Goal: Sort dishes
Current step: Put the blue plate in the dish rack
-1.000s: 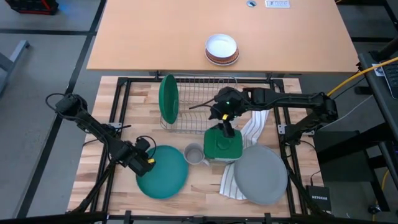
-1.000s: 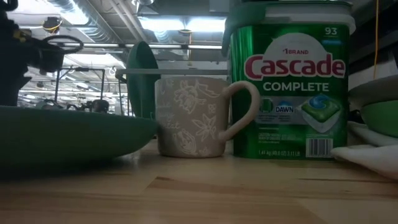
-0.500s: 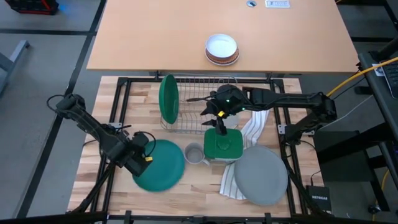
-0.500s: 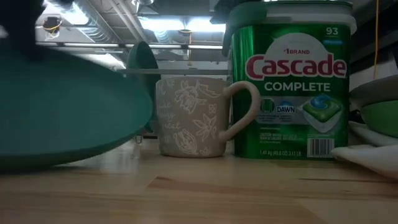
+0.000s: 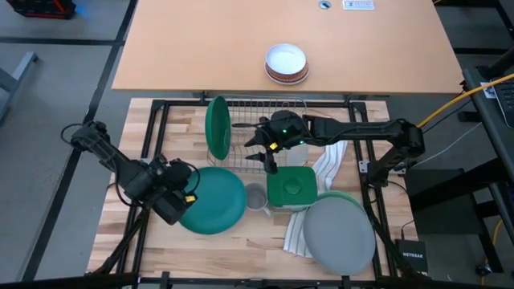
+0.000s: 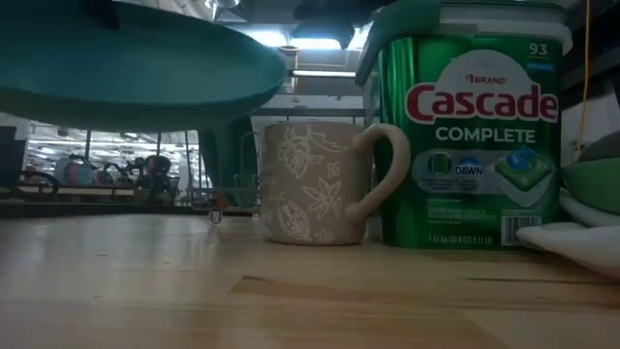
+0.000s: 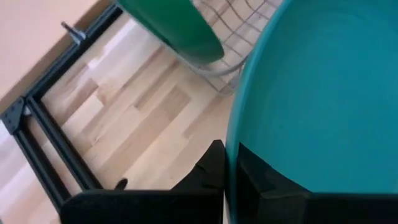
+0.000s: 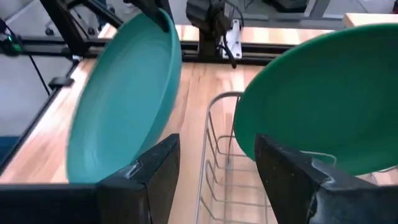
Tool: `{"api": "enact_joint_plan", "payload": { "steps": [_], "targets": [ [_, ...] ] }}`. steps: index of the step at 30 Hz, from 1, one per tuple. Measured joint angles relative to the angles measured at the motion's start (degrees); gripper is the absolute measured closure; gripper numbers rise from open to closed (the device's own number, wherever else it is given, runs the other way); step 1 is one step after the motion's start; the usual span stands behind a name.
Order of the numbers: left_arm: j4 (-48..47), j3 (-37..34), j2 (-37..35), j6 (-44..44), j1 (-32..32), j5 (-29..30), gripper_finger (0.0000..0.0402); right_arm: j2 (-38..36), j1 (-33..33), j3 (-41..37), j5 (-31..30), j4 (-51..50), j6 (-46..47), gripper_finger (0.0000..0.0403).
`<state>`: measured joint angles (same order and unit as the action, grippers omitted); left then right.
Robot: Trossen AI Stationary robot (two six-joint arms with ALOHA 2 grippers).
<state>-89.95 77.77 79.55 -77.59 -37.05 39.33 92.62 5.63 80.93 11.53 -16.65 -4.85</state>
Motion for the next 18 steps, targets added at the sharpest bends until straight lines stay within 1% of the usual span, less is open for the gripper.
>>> {"api": "enact_joint_plan", "payload": {
  "steps": [4, 8, 18],
  "targets": [
    [0.0, 1.0, 0.0, 0.3, 1.3, 2.2, 0.0401, 0.7, -0.2, 0.0, 1.6, 1.3, 3.5, 0.0192],
    [0.0, 1.4, 0.0, 1.4, 3.3, 4.9, 0.0402, 2.9, -0.5, 0.0, 1.8, 2.2, 5.8, 0.0192],
    [0.2, 1.4, 0.0, 4.7, 8.4, 5.7, 0.0401, 7.0, -0.8, 0.0, 0.9, 3.9, 6.0, 0.0192]
  ]
}}
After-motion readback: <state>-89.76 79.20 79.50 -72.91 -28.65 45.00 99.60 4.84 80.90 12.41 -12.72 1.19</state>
